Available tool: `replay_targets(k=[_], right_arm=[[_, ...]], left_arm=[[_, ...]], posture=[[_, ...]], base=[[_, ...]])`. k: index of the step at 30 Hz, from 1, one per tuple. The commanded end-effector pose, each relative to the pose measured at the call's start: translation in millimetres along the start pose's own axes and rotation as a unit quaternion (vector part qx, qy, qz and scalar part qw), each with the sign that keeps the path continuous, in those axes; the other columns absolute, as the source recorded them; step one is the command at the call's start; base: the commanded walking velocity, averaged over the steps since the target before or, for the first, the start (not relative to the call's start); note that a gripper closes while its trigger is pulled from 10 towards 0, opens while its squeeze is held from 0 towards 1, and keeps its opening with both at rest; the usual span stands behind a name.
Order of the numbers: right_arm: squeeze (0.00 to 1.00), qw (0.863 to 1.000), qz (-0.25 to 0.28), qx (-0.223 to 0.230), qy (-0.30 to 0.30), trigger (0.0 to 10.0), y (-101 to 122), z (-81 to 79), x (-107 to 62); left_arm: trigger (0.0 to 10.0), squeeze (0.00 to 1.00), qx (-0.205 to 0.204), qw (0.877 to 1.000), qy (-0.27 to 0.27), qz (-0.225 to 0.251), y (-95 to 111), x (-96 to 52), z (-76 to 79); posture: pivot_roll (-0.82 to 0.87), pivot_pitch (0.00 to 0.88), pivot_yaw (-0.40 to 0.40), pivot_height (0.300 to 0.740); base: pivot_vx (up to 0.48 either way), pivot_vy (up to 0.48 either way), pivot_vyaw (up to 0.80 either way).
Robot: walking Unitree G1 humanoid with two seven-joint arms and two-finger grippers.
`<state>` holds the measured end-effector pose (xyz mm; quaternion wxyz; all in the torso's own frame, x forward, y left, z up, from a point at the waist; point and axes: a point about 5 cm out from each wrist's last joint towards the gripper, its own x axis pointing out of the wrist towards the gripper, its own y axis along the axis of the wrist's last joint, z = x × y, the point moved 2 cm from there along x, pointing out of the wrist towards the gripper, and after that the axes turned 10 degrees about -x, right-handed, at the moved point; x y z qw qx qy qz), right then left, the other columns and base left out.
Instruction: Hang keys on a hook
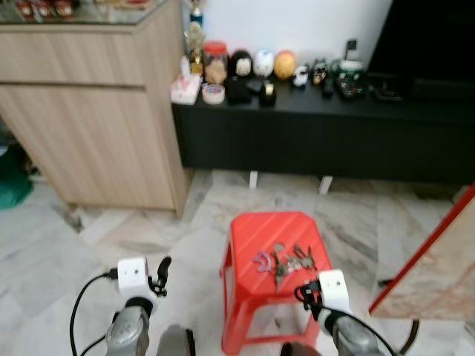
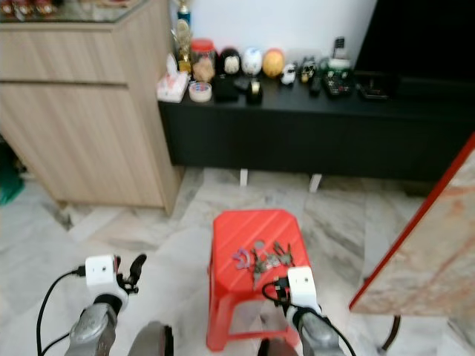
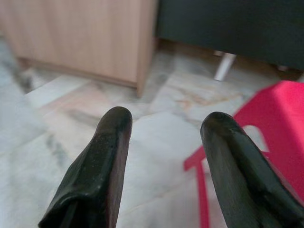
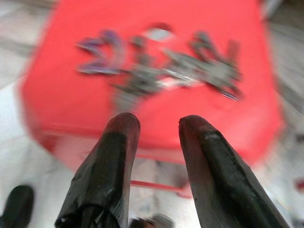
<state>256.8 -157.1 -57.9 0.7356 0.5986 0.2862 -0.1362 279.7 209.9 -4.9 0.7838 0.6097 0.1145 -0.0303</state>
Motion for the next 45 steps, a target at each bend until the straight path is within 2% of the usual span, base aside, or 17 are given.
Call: replay_targets(k=[1, 6, 13, 16, 22, 27, 30, 39, 45], right_arm=[[0.00, 1.000, 0.007, 0.006, 0.001, 10.0, 2.0, -1.1, 0.3], [0.00, 1.000, 0.016, 0.012, 0.005, 10.0, 3.8, -2.4, 0.4], [0.00, 1.000, 0.013, 0.021, -0.018, 10.0, 4.0, 4.7, 0.3], [0.00, 0.998, 0.010, 0.035, -0.041, 10.0, 3.7, 11.4, -0.2], [0.00, 0.991, 0.009, 0.097, -0.088, 10.0, 4.5, 25.3, -0.8], [0.00, 0.991, 0.012, 0.104, -0.089, 10.0, 6.4, 24.7, 0.0], [0.00, 0.988, 0.015, 0.127, -0.081, 10.0, 10.5, 21.8, 2.4], [0.00, 0.990, 0.025, 0.119, -0.071, 10.0, 17.8, 19.0, 5.0], [0.00, 0.990, 0.032, 0.116, -0.070, 10.0, 21.9, 14.8, 6.4]], left_arm=[[10.0, 0.00, 0.003, 1.000, 0.003, -0.003, -0.3, -0.7, -3.0], [10.0, 0.00, 0.002, 1.000, 0.001, -0.001, 0.8, 0.5, -1.5], [10.0, 0.00, 0.000, 1.000, -0.005, 0.005, 3.3, 1.8, 1.5], [10.0, 0.00, 0.001, 1.000, -0.008, 0.004, 3.1, 1.6, 1.6], [10.0, 0.00, 0.002, 1.000, -0.008, 0.005, 3.1, 0.7, -0.3], [10.0, 0.00, 0.001, 1.000, -0.007, 0.006, 3.5, 0.7, -0.4], [10.0, 0.00, 0.000, 1.000, -0.008, 0.009, 4.9, 2.0, 1.2], [10.0, 0.00, -0.003, 1.000, -0.012, 0.006, 5.4, 3.3, 2.5], [10.0, 0.00, 0.000, 1.000, -0.015, 0.007, 6.8, 3.9, 1.5]], posture=[[-0.03, 0.012, -0.055, 0.631], [-0.03, 0.013, -0.054, 0.631], [-0.03, 0.026, -0.058, 0.631], [-0.03, 0.033, -0.061, 0.631], [-0.03, 0.037, -0.064, 0.631], [-0.03, 0.036, -0.064, 0.631], [-0.03, 0.038, -0.064, 0.631], [-0.03, 0.040, -0.064, 0.631], [-0.02, 0.042, -0.062, 0.631]], base=[[0.000, 0.000, 0.79], [0.000, 0.000, 0.79], [0.000, 0.000, 0.00], [0.000, 0.000, 0.00], [0.000, 0.000, 0.00], [0.000, 0.000, 0.00], [0.000, 0.000, 0.00], [0.000, 0.000, 0.00], [0.295, 0.000, 0.00]])
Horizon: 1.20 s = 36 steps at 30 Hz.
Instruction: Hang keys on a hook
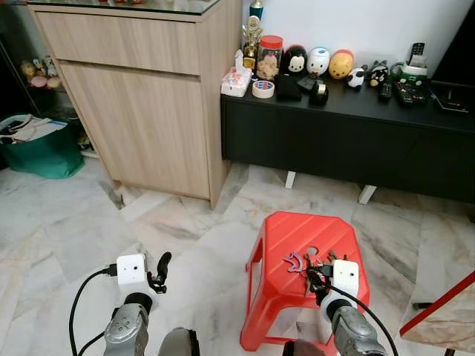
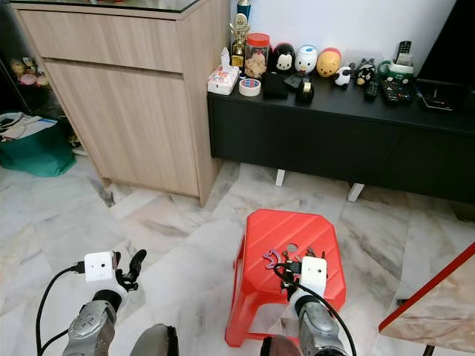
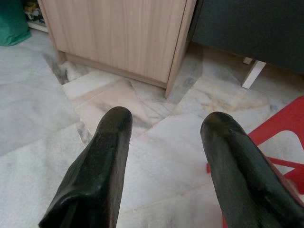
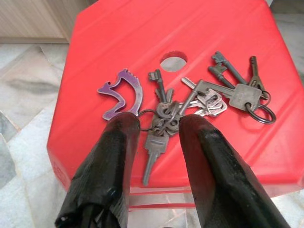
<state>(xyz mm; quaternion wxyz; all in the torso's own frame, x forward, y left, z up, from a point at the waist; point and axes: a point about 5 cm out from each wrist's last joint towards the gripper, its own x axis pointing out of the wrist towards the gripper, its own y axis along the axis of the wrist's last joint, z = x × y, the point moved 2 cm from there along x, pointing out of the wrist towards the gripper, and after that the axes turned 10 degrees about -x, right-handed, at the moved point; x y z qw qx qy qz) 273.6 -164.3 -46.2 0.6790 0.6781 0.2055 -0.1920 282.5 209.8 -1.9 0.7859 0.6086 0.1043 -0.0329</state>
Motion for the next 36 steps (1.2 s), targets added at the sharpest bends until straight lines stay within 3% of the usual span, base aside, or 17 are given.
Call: replay_targets(k=[1, 16, 26, 27, 36], right_arm=[[0.00, 1.000, 0.011, -0.003, -0.004, 10.0, 5.6, 0.7, 1.3], [0.00, 1.000, 0.011, 0.000, -0.009, 10.0, 5.1, 2.6, 0.9], [0.00, 1.000, 0.004, -0.006, 0.010, 10.0, 1.5, -0.4, 0.1], [1.00, 1.000, 0.002, 0.007, 0.020, 10.0, 0.8, -2.6, 0.1], [1.00, 0.999, -0.003, 0.007, 0.031, 10.0, -0.3, -5.8, 0.3]], left_arm=[[10.0, 0.00, 0.001, 1.000, -0.004, 0.002, 3.5, 2.1, 0.0], [10.0, 0.00, 0.000, 1.000, -0.010, 0.004, 3.8, 3.2, 3.7], [10.0, 0.00, 0.006, 1.000, -0.006, 0.003, 3.5, 2.7, 1.9], [10.0, 0.00, 0.007, 1.000, -0.005, 0.002, 3.1, 2.5, 2.0], [10.0, 0.00, 0.009, 1.000, -0.005, 0.001, 2.5, 1.8, 1.2]], posture=[[-0.02, 0.042, -0.061, 0.631], [-0.02, 0.040, -0.062, 0.631], [-0.02, 0.041, -0.061, 0.631], [-0.02, 0.043, -0.061, 0.631], [-0.02, 0.047, -0.062, 0.631]], base=[[0.307, 0.000, 0.00], [0.327, 0.000, 0.00], [0.000, 0.000, 0.00], [0.000, 0.000, 0.00], [0.000, 0.000, 0.00]])
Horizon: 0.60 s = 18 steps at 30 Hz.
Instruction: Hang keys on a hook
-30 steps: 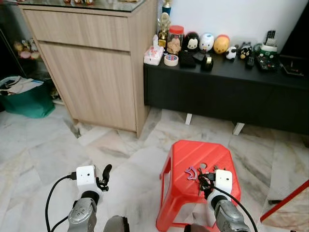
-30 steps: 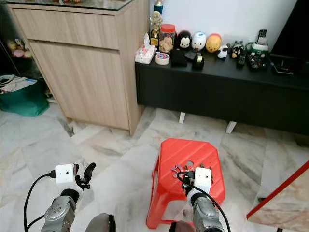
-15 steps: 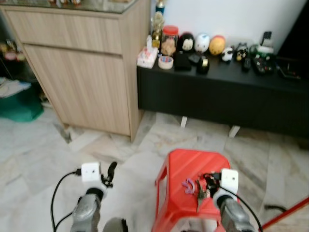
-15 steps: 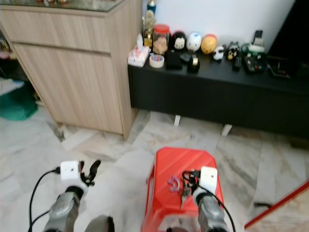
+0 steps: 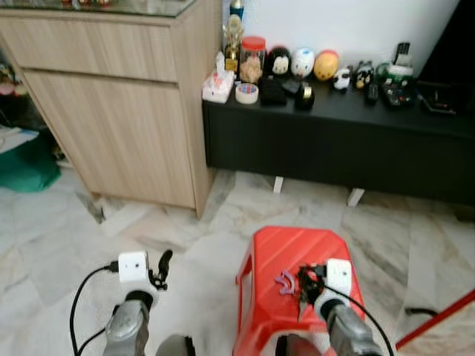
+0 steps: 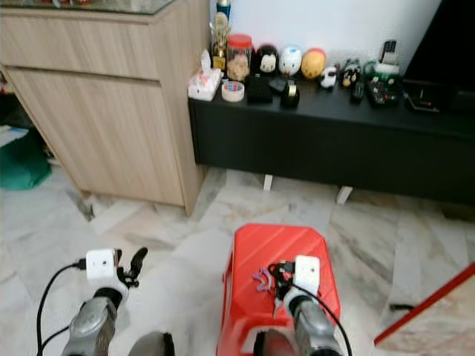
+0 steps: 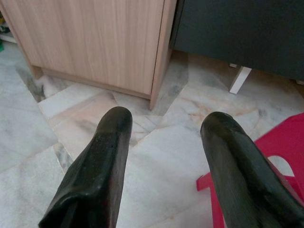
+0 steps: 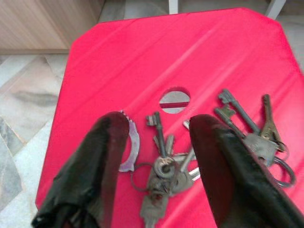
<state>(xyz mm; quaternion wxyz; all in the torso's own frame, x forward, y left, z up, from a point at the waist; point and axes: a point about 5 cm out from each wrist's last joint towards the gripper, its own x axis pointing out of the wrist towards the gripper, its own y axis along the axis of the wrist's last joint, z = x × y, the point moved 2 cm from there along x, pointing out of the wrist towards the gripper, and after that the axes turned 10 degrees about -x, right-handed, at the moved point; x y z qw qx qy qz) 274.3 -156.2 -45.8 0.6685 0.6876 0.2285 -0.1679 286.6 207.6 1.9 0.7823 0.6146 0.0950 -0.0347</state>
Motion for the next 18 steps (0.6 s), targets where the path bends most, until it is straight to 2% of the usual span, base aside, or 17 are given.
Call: replay_targets(k=[1, 4, 5, 6, 7, 11, 18], right_arm=[[1.00, 1.000, -0.001, 0.006, -0.004, 10.0, -0.5, 2.0, -0.3], [1.00, 1.000, 0.003, 0.007, -0.003, 10.0, 2.1, 1.9, 0.5], [0.69, 1.000, 0.004, 0.006, -0.003, 10.0, 3.3, 2.0, 0.9], [0.69, 1.000, 0.004, 0.006, -0.003, 10.0, 3.3, 2.0, 0.9], [0.00, 1.000, 0.003, -0.002, -0.006, 10.0, 4.1, 3.1, 1.2], [0.00, 1.000, -0.011, -0.005, -0.005, 10.0, 0.5, 3.4, 0.9], [0.00, 0.998, -0.057, -0.020, 0.010, 10.0, -22.0, 1.8, -5.9]], left_arm=[[10.0, 0.00, 0.001, 1.000, 0.003, -0.004, -1.5, -1.4, -2.4], [10.0, 0.00, 0.002, 1.000, 0.003, -0.005, -2.2, -1.8, -2.6], [10.0, 0.00, 0.002, 1.000, 0.004, -0.006, -2.8, -2.2, -2.7], [10.0, 0.00, 0.002, 1.000, 0.004, -0.006, -2.8, -2.2, -2.7], [10.0, 0.00, 0.003, 1.000, 0.005, -0.008, -3.8, -2.8, -2.9], [10.0, 0.00, 0.003, 1.000, 0.006, -0.010, -4.6, -3.2, -3.2], [10.0, 0.00, 0.001, 1.000, 0.008, -0.010, -5.2, -3.1, -2.5]], posture=[[-0.02, 0.048, -0.061, 0.631], [-0.03, 0.048, -0.061, 0.631], [-0.02, 0.049, -0.062, 0.631], [-0.02, 0.049, -0.062, 0.631], [-0.02, 0.049, -0.062, 0.631], [-0.02, 0.048, -0.064, 0.631], [-0.02, 0.041, -0.064, 0.631]], base=[[0.000, 0.000, 0.00], [0.000, 0.000, 0.00], [0.000, 0.000, 0.00], [0.000, 0.000, 0.00], [0.000, 0.000, 0.00], [0.000, 0.000, 0.00], [0.000, 0.000, 0.00]])
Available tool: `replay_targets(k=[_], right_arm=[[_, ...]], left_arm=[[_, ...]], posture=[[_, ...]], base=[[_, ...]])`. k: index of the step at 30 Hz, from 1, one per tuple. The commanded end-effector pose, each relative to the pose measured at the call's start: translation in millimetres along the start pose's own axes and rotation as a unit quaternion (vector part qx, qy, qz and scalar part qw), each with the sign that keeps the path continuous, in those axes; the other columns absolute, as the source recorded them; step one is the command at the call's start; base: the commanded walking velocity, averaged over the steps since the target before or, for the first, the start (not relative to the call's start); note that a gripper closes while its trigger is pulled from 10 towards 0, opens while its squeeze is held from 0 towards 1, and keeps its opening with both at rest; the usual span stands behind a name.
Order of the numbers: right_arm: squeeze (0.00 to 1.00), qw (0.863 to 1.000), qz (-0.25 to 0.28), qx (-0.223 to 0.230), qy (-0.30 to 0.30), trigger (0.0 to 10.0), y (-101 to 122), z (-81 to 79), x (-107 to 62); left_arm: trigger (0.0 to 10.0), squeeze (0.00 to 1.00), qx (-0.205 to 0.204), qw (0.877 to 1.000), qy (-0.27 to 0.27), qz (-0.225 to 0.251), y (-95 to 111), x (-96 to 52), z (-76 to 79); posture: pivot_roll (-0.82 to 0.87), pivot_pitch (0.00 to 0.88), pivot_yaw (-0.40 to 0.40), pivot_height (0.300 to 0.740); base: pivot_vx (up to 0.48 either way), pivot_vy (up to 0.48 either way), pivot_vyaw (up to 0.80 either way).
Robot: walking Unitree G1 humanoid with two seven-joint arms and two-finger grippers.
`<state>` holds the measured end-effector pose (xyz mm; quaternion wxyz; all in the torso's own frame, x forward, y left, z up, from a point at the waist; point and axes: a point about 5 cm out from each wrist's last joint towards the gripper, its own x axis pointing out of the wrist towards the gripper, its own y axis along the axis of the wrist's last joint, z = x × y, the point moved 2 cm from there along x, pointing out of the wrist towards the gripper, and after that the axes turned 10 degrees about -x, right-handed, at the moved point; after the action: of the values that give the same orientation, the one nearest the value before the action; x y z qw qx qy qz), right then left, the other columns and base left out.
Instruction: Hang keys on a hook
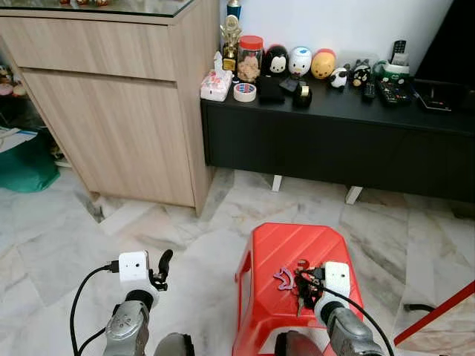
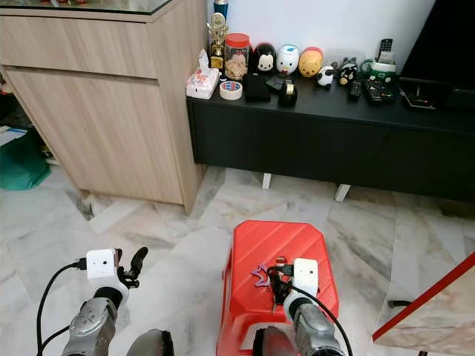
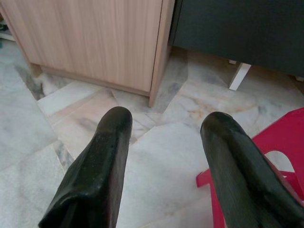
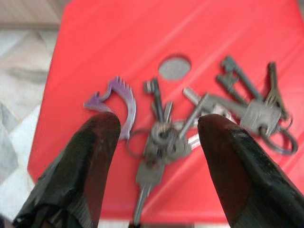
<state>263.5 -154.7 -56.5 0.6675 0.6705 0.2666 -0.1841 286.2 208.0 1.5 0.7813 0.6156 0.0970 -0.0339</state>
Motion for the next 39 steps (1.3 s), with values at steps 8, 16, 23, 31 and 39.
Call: replay_targets(k=[8, 16, 23, 31, 39], right_arm=[[0.00, 1.000, -0.018, 0.006, -0.011, 10.0, -5.3, 0.0, -0.3], [0.00, 1.000, -0.026, 0.004, -0.007, 10.0, -1.2, 1.4, 1.7], [0.00, 0.999, -0.032, -0.003, -0.014, 10.0, 4.7, 8.1, 3.3], [0.00, 0.999, -0.041, 0.010, -0.025, 10.0, 3.9, 11.1, 3.3], [0.00, 0.997, -0.072, 0.012, -0.010, 10.0, -13.3, 2.9, -0.2]], left_arm=[[10.0, 0.00, 0.001, 1.000, 0.007, -0.011, -4.8, -2.6, -2.7], [10.0, 0.00, 0.003, 1.000, 0.006, -0.010, -4.7, -2.5, -2.2], [10.0, 0.00, 0.002, 1.000, 0.006, -0.011, -4.8, -2.0, -1.5], [10.0, 0.00, 0.003, 1.000, 0.005, -0.010, -3.7, -1.2, -1.3], [10.0, 0.00, 0.006, 1.000, 0.003, -0.009, -4.0, -2.4, -1.8]], posture=[[-0.02, 0.032, -0.065, 0.631], [-0.01, 0.040, -0.068, 0.631], [-0.01, 0.050, -0.069, 0.631], [-0.01, 0.062, -0.067, 0.631], [0.00, 0.068, -0.066, 0.631]], base=[[0.000, 0.000, 0.00], [0.000, 0.000, 0.00], [0.000, 0.000, 0.00], [0.000, 0.000, 0.00], [0.000, 0.000, 0.00]])
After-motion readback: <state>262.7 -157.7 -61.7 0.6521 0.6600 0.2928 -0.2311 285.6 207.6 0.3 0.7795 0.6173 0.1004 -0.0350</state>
